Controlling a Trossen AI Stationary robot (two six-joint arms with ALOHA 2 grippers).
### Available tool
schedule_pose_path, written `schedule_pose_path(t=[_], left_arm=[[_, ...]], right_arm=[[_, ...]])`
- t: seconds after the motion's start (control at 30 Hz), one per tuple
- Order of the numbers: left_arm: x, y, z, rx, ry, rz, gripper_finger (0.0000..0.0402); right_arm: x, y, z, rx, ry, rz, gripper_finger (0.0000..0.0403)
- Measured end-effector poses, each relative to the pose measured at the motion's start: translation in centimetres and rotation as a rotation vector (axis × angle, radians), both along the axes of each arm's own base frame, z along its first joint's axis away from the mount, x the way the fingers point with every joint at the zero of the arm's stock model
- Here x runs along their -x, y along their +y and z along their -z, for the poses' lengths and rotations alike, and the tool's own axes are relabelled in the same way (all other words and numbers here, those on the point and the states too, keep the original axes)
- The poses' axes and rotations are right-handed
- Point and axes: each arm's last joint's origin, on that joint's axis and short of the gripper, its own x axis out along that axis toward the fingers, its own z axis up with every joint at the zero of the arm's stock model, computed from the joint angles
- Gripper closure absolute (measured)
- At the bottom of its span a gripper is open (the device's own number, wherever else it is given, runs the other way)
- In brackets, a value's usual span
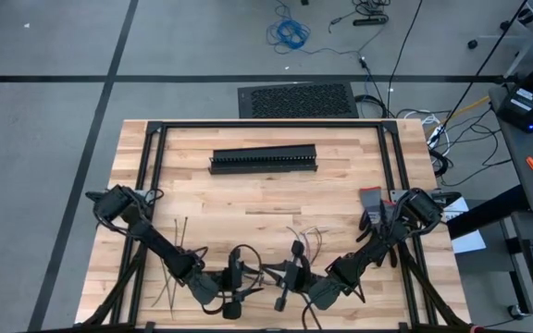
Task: Ziptie cables
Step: Wrap the zip tie around the cable wires
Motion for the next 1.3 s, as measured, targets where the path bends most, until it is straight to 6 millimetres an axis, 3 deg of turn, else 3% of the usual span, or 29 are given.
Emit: schedule_pose_path(t=[0.17,0.33,0.67,1.3], left_arm=[[-0.1,-0.1,1.3,-0.041,0.027,0.010,0.0213],[-0.3,0.1,3.4,-0.076,0.068,0.004,0.0253],[-0.4,-0.4,2.6,-0.088,-0.019,0.036,0.0335],[-0.2,-0.5,2.9,-0.104,0.014,0.042,0.0344]], right_arm=[[0.0,0.1,0.0,-0.013,-0.001,-0.042,0.0403],[0.1,0.4,-0.1,-0.015,-0.004,-0.050,0.0403],[0.5,0.8,-0.1,-0.016,-0.004,-0.066,0.0403],[0.5,1.1,-1.0,0.032,-0.055,-0.061,0.0403]])
